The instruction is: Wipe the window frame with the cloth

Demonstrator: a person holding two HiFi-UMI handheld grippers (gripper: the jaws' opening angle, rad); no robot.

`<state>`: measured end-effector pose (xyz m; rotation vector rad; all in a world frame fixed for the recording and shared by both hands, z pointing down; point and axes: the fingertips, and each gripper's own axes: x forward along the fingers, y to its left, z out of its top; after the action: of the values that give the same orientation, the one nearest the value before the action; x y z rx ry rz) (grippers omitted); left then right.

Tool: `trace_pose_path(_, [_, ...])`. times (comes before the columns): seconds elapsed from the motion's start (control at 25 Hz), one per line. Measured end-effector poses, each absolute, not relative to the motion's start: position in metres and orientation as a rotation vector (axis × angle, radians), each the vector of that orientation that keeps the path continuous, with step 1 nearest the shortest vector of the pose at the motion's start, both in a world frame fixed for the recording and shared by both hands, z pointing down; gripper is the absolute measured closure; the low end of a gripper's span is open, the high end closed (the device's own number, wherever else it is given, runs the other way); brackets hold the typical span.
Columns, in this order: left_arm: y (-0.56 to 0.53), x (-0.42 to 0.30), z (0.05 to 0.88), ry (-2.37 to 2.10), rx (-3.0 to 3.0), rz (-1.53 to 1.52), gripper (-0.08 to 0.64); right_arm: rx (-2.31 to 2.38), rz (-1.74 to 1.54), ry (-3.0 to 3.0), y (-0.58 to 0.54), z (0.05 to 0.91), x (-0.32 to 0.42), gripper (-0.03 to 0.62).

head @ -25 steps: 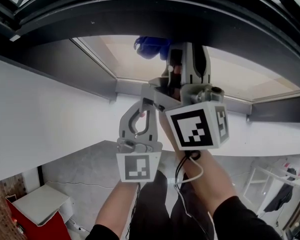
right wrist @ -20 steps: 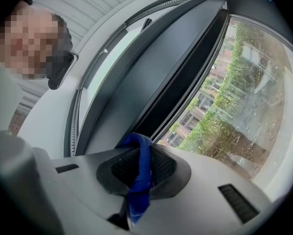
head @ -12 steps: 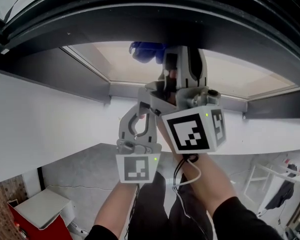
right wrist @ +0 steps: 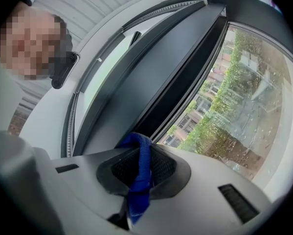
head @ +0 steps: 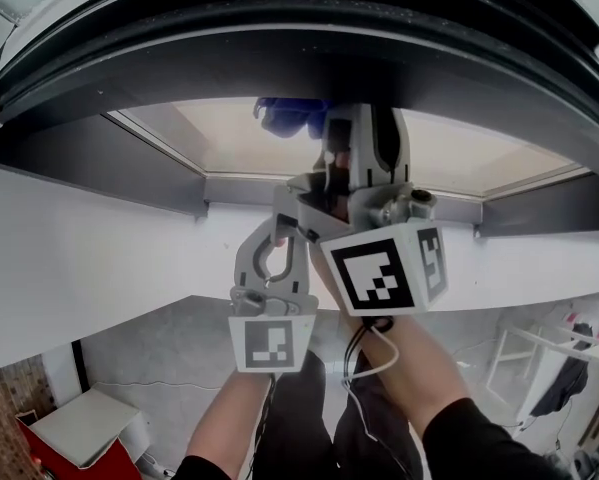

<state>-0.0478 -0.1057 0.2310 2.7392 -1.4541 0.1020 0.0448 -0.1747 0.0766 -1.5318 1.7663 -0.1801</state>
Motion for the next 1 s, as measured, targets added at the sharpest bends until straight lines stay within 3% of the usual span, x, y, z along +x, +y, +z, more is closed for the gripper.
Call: trace_pose_path(1.0, [-0.094,0.005,0.233,-1.395,2.762,0.114,0.555,-1.592,-0.136,1.729,-0.15,0.073,0.106,0.569])
